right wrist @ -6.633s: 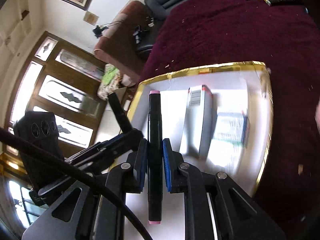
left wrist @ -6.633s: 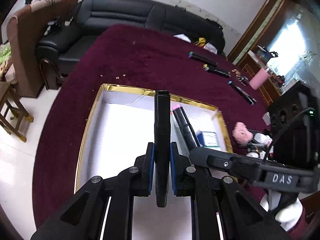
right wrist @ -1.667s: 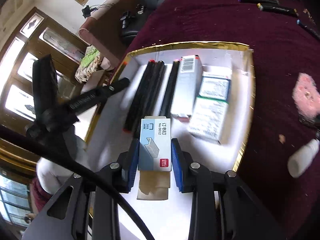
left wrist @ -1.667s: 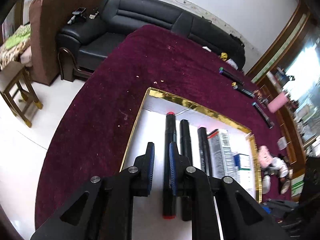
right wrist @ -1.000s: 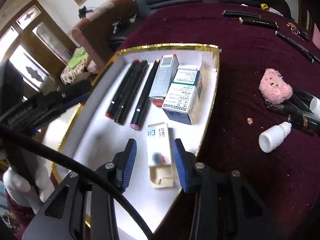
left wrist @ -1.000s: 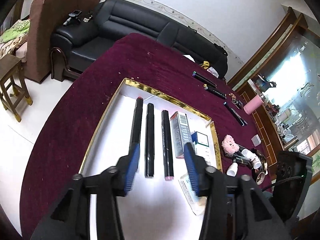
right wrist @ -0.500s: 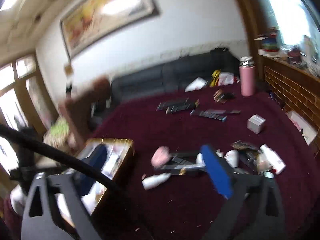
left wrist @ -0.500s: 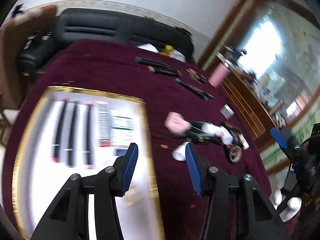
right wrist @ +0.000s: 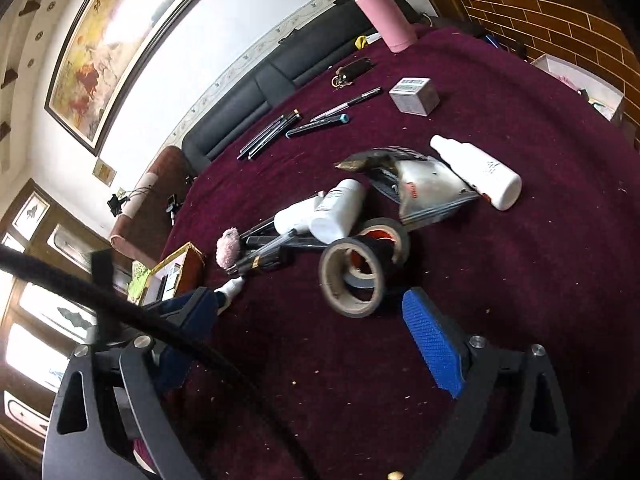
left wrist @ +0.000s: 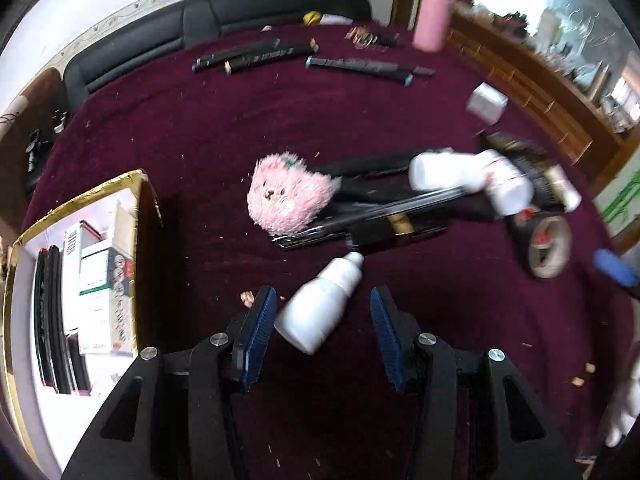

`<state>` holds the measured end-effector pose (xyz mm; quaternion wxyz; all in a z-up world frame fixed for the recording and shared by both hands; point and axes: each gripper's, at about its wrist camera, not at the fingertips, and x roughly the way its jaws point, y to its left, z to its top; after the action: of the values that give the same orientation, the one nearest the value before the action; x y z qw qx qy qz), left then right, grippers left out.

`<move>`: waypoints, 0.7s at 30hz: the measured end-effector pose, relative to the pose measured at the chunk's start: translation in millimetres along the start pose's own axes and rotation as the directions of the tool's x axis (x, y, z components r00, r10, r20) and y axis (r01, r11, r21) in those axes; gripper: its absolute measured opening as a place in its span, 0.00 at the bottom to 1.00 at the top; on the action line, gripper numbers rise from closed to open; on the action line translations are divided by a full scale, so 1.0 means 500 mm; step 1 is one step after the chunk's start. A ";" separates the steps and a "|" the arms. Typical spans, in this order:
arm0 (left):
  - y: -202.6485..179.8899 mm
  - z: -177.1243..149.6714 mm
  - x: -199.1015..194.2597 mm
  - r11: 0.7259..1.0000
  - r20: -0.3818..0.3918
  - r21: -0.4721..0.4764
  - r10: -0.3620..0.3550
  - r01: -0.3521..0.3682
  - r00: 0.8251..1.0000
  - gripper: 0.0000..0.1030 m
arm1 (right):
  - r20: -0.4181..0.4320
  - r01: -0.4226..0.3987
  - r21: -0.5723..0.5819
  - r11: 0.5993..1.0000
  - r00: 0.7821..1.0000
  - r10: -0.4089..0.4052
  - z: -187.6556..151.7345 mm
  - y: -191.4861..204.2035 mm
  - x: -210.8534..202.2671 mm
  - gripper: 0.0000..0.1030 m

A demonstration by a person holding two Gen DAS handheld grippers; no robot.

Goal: Organize objects
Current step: 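Grasp the white dropper bottle with left tool while right grasps black tape roll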

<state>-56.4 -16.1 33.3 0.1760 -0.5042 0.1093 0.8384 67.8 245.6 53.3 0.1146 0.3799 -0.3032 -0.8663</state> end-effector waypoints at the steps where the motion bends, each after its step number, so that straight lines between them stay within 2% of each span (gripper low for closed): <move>1: -0.006 0.000 0.011 1.000 -0.004 0.019 0.015 -0.015 1.000 0.41 | -0.003 -0.002 -0.006 1.000 1.000 0.002 0.000 -0.003 0.000 0.92; 4: -0.027 -0.008 0.022 0.997 0.015 0.072 0.040 -0.041 0.999 0.39 | -0.024 0.006 -0.058 0.998 1.000 -0.007 0.003 -0.001 0.016 0.92; 5: -0.029 -0.010 0.020 0.997 0.016 0.074 0.025 -0.027 1.000 0.27 | -0.030 0.011 -0.084 0.996 0.999 -0.013 0.002 0.005 0.023 0.92; 6: -0.033 -0.012 0.020 0.997 0.009 0.077 0.000 -0.001 1.000 0.21 | -0.037 0.020 -0.117 0.993 0.999 -0.025 -0.001 0.014 0.030 0.92; 8: -0.048 -0.020 0.015 0.995 0.009 0.104 -0.012 0.011 1.000 0.21 | -0.046 0.049 -0.203 0.978 0.997 -0.060 -0.007 0.038 0.047 0.90; 10: -0.056 -0.030 0.008 0.993 0.017 0.107 -0.044 0.042 0.999 0.21 | -0.059 0.087 -0.299 0.950 0.992 -0.109 -0.016 0.062 0.071 0.79; 12: -0.052 -0.040 -0.001 0.994 0.032 0.082 -0.076 0.073 0.997 0.21 | -0.071 0.137 -0.369 0.919 0.982 -0.175 -0.024 0.079 0.097 0.60; 15: -0.040 -0.052 -0.024 0.991 0.048 0.046 -0.128 0.126 0.991 0.21 | -0.075 0.240 -0.440 0.865 0.951 -0.301 -0.033 0.082 0.148 0.55; 20: -0.037 -0.058 -0.042 0.985 0.065 0.024 -0.170 0.169 0.983 0.21 | -0.025 0.289 -0.483 0.827 0.939 -0.342 -0.026 0.087 0.169 0.50; 21: -0.034 -0.061 -0.047 0.984 0.068 0.018 -0.178 0.177 0.982 0.21 | -0.015 0.299 -0.492 0.818 0.936 -0.352 -0.026 0.088 0.171 0.43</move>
<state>-14.9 -15.6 39.6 0.2565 -0.4817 0.0627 0.8356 17.3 168.5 23.3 0.0715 0.4308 -0.0019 -0.8996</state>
